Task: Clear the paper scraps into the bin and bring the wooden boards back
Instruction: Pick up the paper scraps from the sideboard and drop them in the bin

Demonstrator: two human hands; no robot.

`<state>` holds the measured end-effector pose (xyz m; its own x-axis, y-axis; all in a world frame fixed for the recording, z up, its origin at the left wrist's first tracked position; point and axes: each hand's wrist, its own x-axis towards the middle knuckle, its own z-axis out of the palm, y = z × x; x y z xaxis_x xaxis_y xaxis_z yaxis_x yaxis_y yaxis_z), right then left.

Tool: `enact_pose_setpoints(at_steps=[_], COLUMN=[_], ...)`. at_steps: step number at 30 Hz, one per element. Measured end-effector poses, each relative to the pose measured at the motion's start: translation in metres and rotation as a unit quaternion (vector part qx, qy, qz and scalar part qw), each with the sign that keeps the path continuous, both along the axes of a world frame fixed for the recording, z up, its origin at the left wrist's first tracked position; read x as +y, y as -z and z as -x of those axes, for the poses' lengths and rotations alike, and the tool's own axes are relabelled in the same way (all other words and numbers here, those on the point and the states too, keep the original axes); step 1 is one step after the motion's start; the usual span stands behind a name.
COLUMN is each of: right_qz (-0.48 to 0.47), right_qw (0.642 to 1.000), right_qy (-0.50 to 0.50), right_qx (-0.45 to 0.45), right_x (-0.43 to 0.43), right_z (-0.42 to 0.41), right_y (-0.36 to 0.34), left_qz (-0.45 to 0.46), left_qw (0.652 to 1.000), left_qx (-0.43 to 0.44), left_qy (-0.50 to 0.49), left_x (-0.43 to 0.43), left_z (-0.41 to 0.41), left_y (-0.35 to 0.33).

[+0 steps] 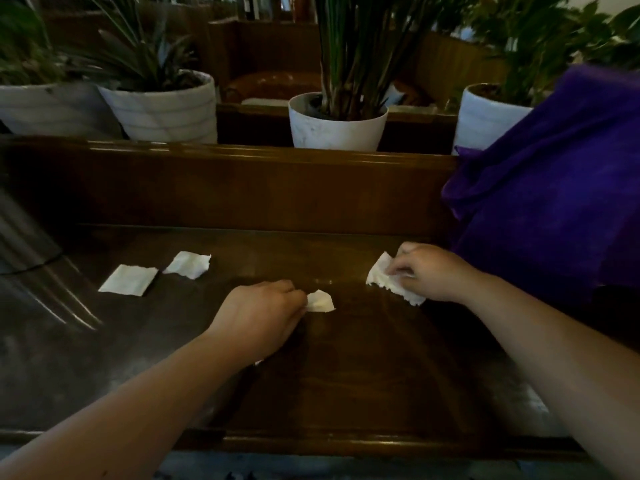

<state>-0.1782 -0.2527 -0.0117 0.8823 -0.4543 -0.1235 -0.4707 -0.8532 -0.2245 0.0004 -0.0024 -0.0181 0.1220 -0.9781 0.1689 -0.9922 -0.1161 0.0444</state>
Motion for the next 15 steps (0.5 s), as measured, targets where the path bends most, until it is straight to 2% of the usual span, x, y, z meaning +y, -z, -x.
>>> enact_pose_setpoints(at_steps=[7, 15], right_qz=[0.004, -0.028], right_qw=[0.997, 0.982], right_qy=[-0.059, -0.163], right_qx=[-0.045, -0.094], right_x=[0.019, 0.074], right_z=[-0.043, -0.113], right_y=[-0.001, -0.018], left_qz=[0.017, -0.001], left_qw=[0.999, 0.980], left_qx=[0.003, -0.053], left_qy=[-0.038, -0.194], left_x=[0.026, 0.096], left_z=[-0.029, -0.115], left_y=[-0.007, -0.018])
